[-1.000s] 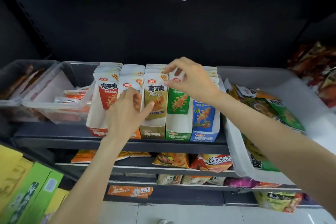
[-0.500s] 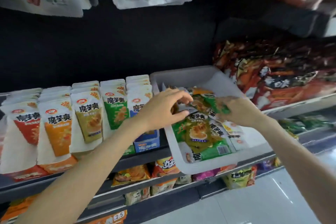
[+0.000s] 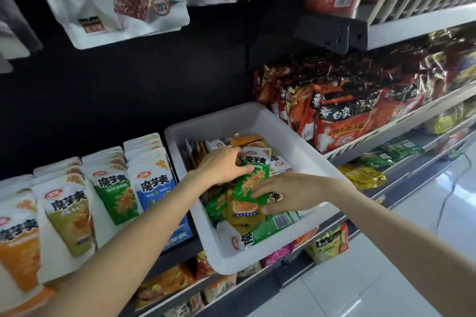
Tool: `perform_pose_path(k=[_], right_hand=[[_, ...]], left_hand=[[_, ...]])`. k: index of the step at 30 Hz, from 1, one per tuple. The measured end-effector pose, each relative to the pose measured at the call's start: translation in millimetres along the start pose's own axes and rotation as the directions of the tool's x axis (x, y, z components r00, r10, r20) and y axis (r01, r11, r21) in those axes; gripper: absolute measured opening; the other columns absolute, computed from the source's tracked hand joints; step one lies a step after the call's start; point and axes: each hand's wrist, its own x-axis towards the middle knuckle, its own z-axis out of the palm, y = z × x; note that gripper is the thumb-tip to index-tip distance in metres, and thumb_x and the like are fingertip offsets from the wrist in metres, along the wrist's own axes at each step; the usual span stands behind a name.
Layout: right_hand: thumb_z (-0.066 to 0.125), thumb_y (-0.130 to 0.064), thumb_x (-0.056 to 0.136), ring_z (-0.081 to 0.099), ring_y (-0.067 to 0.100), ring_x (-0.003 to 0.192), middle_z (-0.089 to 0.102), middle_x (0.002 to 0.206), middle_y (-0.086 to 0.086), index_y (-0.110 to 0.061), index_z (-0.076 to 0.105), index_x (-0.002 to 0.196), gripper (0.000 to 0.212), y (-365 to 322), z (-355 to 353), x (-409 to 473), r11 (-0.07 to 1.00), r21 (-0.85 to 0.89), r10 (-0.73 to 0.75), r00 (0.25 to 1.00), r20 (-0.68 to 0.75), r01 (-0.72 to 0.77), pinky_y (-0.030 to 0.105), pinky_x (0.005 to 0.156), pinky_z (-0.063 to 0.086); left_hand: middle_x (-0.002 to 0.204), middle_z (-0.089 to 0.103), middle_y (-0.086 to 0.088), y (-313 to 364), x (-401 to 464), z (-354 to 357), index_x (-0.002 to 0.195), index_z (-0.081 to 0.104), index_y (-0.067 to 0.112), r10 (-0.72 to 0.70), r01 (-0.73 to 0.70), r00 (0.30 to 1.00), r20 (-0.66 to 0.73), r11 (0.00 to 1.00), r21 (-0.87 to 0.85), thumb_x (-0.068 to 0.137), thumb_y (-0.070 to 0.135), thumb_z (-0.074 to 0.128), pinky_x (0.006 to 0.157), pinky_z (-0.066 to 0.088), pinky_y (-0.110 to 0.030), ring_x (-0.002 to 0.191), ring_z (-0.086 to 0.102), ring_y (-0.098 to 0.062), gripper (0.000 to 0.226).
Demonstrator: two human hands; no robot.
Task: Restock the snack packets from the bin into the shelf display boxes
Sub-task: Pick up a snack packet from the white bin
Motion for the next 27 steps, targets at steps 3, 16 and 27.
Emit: perform_pose_path(k=[3, 16, 27], right_hand=[[0.051, -0.028, 0.096, 0.058, 0.017, 0.11, 0.06, 0.128, 0.002, -0.02, 0.06, 0.123, 0.03, 12.2, -2.3, 6.6, 0.99, 0.116, 0.104, 0.961, -0.258, -0.076, 0.034, 0.098, 0.043], [0.069, -0.01, 0.083, 0.064, 0.027, 0.093, 0.06, 0.107, 0.013, -0.014, 0.05, 0.13, 0.051, 21.3, -9.6, 37.4, 0.806, 0.579, 0.462, 0.741, -0.488, -0.121, 0.028, 0.068, 0.049], [0.061, 0.005, 0.087, 0.071, 0.015, 0.079, 0.061, 0.105, -0.019, -0.025, 0.049, 0.118, 0.045, -50.7, -35.0, -23.4, 0.528, 0.638, 0.365, 0.529, -0.766, 0.56, 0.033, 0.067, 0.058]], left_hand=[[0.131, 0.056, -0.001, 2.1, -6.0, 0.6, 0.138, 0.045, 0.02, 0.042, -0.045, 0.998, 0.041, 0.995, 0.084, 0.072, 0.073, 0.06, 0.089, 0.049, -0.036, 0.114, 0.055, -0.02, 0.086], [0.152, 0.029, -0.011, 13.6, -36.9, -2.0, 0.151, 0.011, 0.014, 0.176, -0.164, 0.984, 0.0, 0.917, 0.364, 0.078, 0.073, 0.05, 0.113, 0.022, -0.042, 0.137, 0.031, -0.028, 0.102], [0.097, 0.069, 0.017, 9.8, -103.0, -48.1, 0.138, 0.038, 0.033, 0.024, -0.321, 0.912, -0.41, 0.666, -0.674, 0.082, 0.025, 0.069, 0.09, 0.044, -0.017, 0.098, 0.063, -0.001, 0.065]])
